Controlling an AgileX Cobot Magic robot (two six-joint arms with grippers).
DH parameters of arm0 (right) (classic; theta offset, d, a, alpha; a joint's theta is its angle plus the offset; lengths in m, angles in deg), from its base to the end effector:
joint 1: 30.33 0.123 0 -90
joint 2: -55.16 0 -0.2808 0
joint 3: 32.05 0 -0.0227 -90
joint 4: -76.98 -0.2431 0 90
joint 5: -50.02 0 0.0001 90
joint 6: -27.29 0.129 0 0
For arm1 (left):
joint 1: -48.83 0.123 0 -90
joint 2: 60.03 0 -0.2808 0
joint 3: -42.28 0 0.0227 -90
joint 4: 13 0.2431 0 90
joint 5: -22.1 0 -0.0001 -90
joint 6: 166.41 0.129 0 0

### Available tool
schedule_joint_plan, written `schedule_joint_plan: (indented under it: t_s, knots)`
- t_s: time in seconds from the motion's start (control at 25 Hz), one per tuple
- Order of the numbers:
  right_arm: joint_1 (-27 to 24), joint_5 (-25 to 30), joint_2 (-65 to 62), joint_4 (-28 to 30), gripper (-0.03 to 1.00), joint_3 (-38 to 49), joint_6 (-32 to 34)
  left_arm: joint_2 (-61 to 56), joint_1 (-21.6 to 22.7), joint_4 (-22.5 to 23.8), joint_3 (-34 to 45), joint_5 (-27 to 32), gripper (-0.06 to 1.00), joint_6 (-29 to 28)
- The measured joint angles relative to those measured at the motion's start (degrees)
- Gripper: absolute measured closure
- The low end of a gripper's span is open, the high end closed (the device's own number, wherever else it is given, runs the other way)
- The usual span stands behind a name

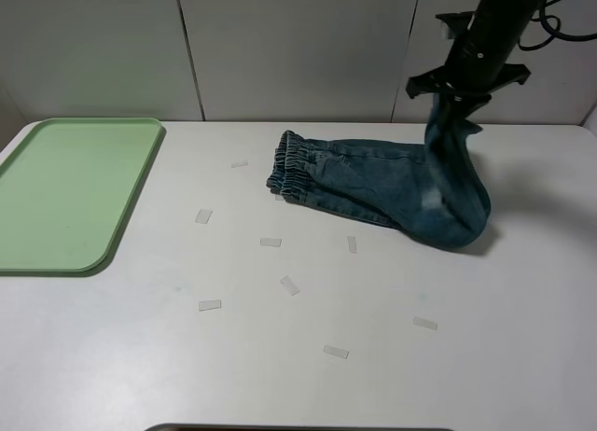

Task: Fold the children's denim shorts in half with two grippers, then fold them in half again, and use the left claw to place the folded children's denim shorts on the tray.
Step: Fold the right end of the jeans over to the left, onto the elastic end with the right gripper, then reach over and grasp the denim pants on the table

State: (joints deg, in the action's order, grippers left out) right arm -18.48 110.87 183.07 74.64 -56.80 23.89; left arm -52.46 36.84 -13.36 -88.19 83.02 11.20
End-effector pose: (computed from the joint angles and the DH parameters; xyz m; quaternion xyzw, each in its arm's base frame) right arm 0.4393 0.0969 0.1874 -0.1241 0.9823 0.0292 0.1373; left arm 0.0265 -0.0064 0.2504 0.0718 0.8542 -0.0676 0.5104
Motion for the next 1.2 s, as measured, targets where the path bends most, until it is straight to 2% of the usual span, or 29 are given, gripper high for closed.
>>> schedule_joint_plan:
  t_s: [0.24,0.44,0.68,0.76,0.92,1.0,1.2]
  knots:
    - [3.3,-5.0,0.6,-9.8,0.92,-0.5,5.9,0.0,0.0,0.0,0.0,0.0,0.15,0.0]
    - [4.8,-5.9,2.8,-10.7,0.92,-0.5,8.3,0.0,0.0,0.0,0.0,0.0,0.15,0.0]
    - [7.6,-9.4,4.5,-14.0,0.90,-0.5,7.5,0.0,0.0,0.0,0.0,0.0,0.15,0.0]
    - [8.5,-10.8,4.9,-16.4,0.81,-0.5,4.8,0.0,0.0,0.4,0.0,0.0,0.15,0.0]
    - [10.7,-15.1,5.0,-23.8,0.47,-0.5,-4.2,0.0,0.0,1.7,0.0,0.0,0.15,0.0]
    - [11.6,-17.2,5.0,-27.4,0.35,-0.5,-9.1,0.0,0.0,3.2,0.0,0.0,0.15,0.0]
    - [12.5,-18.5,5.0,-30.2,0.28,-0.5,-13.1,0.0,0.0,6.8,0.0,0.0,0.15,0.0]
